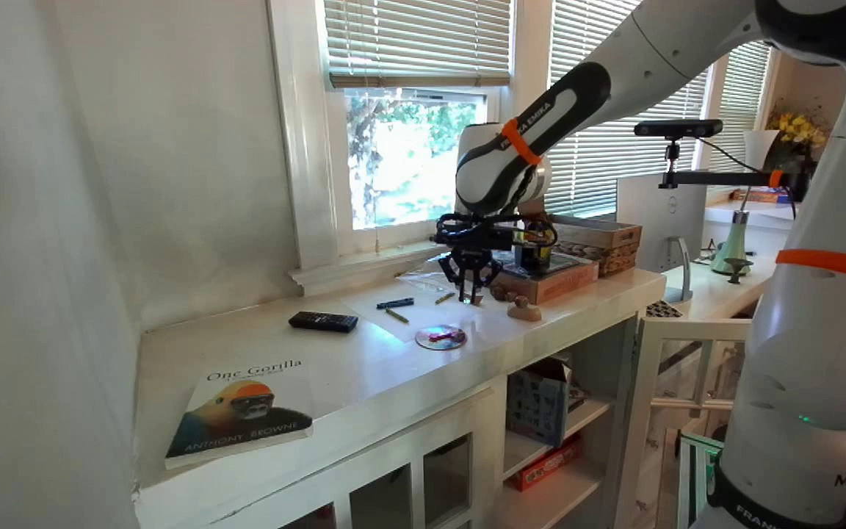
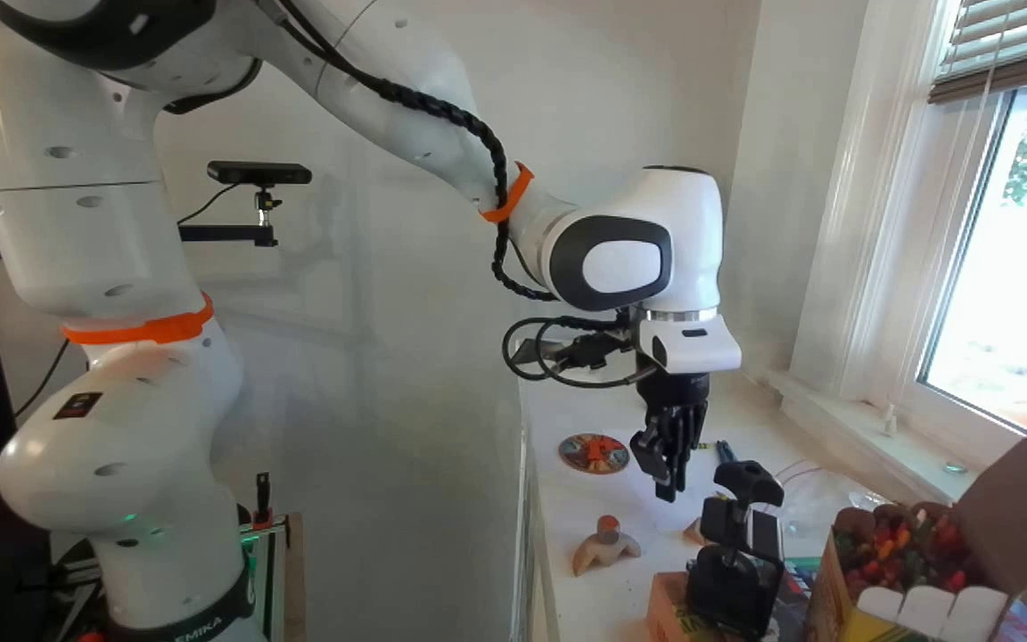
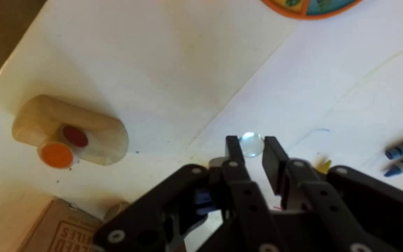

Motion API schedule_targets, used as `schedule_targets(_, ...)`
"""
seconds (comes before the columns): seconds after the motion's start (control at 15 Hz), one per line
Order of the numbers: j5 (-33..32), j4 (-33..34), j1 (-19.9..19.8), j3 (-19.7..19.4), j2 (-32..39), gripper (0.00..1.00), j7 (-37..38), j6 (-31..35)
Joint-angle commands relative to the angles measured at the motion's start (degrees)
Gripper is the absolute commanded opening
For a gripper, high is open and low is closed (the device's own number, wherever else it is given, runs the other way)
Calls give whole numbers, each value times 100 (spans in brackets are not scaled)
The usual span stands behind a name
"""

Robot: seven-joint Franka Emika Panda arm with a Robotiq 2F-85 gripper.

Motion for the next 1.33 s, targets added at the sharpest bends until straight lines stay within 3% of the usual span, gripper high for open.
schedule_targets(0.0, -427, 0, -30, 166, -340, 5, 217, 193)
schedule_targets(0.27, -1486, -74, -118, 451, -242, 5, 814, 1012)
schedule_targets(0.67, -3091, -98, -374, 594, 156, 5, 2366, 2015)
schedule_targets(0.73, -3014, -64, -321, 553, 236, 5, 2493, 1951)
schedule_targets(0.8, -2783, -82, -203, 472, 74, 22, 2063, 1797)
schedule_targets(1.0, -2832, -71, -188, 444, 186, 22, 2238, 1821)
schedule_targets(1.07, -2832, -68, -187, 443, 189, 5, 2248, 1821)
schedule_targets(1.27, -3118, 90, -207, 487, 430, 5, 2579, 2038)
